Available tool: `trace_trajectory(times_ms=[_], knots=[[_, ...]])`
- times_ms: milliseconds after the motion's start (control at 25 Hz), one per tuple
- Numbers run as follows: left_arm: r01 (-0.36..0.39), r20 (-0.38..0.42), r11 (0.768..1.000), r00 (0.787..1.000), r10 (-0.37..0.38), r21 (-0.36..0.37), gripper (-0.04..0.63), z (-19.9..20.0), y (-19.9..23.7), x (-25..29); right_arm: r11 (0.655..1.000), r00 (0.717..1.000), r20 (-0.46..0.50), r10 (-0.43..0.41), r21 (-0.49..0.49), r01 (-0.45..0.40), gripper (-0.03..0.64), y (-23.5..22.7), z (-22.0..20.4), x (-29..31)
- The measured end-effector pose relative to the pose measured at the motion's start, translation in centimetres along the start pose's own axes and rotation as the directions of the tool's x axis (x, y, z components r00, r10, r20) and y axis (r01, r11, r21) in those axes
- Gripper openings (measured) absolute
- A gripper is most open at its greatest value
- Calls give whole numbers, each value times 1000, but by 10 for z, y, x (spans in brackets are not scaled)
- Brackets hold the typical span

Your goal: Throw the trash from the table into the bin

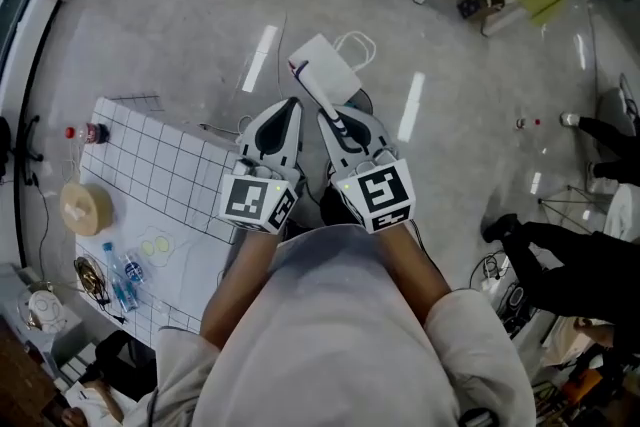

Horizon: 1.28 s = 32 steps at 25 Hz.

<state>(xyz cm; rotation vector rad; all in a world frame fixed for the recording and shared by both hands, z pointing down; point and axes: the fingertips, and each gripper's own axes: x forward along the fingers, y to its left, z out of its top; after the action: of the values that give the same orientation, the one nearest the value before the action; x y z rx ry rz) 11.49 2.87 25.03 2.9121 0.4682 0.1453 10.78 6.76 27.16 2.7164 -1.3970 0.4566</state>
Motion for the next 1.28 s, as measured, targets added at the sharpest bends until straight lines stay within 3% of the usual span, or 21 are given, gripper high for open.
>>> trace_trajectory(times_ms=[720,1280], knots=[[177,-52,984,983,-176,17,6,-23,-71,116,983,985,4,-174,65,174,29,-125,-18,-40],[199,-97,980,975,-198,-3,6,-43,-82,126,980,985,-42,-170,97,174,29,-133,-41,-40]])
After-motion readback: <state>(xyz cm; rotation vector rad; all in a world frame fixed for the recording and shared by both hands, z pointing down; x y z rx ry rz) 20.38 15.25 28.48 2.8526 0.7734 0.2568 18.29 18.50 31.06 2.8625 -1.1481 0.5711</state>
